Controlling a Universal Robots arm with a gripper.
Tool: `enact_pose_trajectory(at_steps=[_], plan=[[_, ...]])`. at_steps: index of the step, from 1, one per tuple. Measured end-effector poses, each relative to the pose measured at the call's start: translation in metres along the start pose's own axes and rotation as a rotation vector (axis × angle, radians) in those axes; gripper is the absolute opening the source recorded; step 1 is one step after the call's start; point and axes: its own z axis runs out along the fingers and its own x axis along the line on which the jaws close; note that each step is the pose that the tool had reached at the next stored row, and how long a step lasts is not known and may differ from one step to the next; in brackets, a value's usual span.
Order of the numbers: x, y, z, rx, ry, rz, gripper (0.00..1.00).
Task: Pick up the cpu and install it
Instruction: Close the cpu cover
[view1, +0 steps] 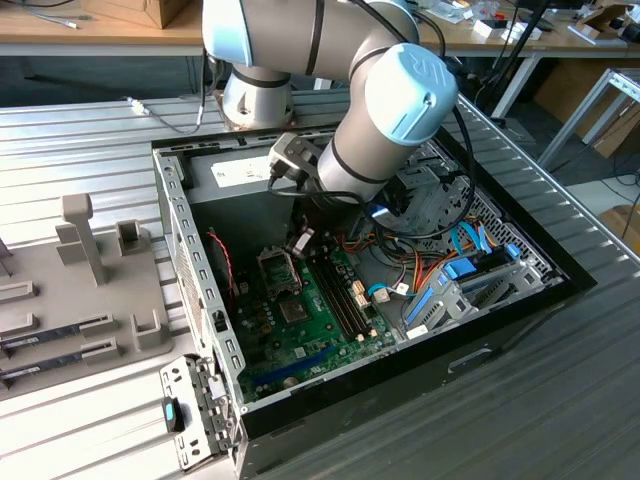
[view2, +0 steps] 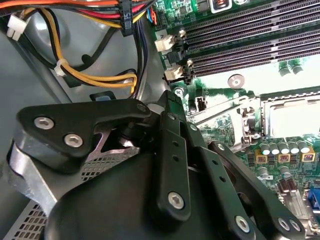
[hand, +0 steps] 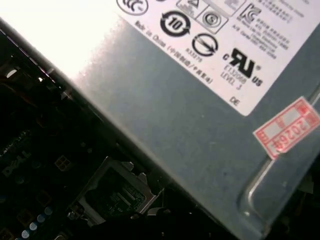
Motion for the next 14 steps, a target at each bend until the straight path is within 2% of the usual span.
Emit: enact_pose_trajectory(at_steps=[14], plan=[[0.0021, 0.0007, -0.0093, -0.0019, -0.0042, -0.001, 0.11]])
